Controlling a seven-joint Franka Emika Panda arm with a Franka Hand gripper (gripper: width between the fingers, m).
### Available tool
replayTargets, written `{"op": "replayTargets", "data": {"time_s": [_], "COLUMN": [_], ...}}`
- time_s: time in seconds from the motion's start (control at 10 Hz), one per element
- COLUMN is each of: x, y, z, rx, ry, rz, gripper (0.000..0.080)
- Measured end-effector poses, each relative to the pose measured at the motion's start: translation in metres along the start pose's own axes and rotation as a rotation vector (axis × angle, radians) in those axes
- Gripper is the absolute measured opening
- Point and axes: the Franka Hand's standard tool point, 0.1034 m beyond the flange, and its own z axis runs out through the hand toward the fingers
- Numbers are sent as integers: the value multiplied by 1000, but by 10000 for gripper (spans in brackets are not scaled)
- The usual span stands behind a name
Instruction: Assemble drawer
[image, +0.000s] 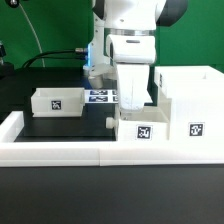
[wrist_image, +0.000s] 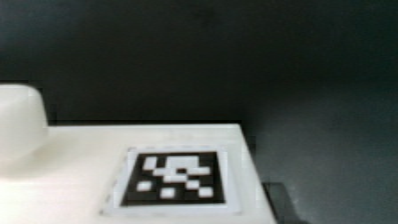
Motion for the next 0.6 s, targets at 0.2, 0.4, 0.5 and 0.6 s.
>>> {"op": "replayTargets", "data": {"time_s": [0.2,0.4,0.5,0.6], "x": [-1,-1,-1,1], "y": [0,0,0,0], "z": [0,0,0,0], "rx": [0,0,0,1], "ry": [0,0,0,0], "rz": [5,5,6,14], "gripper": [44,44,44,44]}}
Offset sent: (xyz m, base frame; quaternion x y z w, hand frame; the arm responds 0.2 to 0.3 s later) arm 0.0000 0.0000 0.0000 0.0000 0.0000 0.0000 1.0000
